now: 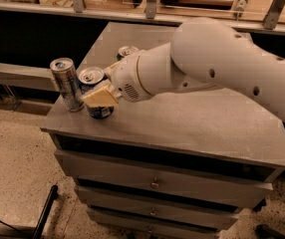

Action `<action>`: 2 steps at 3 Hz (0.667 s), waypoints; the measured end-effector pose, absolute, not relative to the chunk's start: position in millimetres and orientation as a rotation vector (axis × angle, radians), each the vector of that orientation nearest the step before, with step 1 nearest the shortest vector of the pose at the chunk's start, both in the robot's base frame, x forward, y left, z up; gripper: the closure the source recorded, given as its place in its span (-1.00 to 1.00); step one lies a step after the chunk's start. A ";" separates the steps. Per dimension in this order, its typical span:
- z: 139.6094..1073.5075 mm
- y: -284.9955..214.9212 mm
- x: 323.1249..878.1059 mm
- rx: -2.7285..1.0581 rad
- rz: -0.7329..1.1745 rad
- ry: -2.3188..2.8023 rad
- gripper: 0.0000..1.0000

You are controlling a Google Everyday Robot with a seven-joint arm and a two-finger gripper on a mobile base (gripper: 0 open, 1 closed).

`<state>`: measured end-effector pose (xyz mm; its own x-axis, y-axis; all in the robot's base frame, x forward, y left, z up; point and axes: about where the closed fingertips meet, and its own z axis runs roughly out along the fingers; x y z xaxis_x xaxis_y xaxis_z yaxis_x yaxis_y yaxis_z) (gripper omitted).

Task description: Move pepsi can near redbull can

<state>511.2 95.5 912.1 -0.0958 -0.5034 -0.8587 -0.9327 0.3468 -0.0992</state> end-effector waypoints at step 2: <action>921.7 70.6 528.0 -1.267 0.576 1.759 -1.00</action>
Offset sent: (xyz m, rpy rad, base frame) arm 0.0273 -0.0445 0.0119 -0.0301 -0.0017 -0.0580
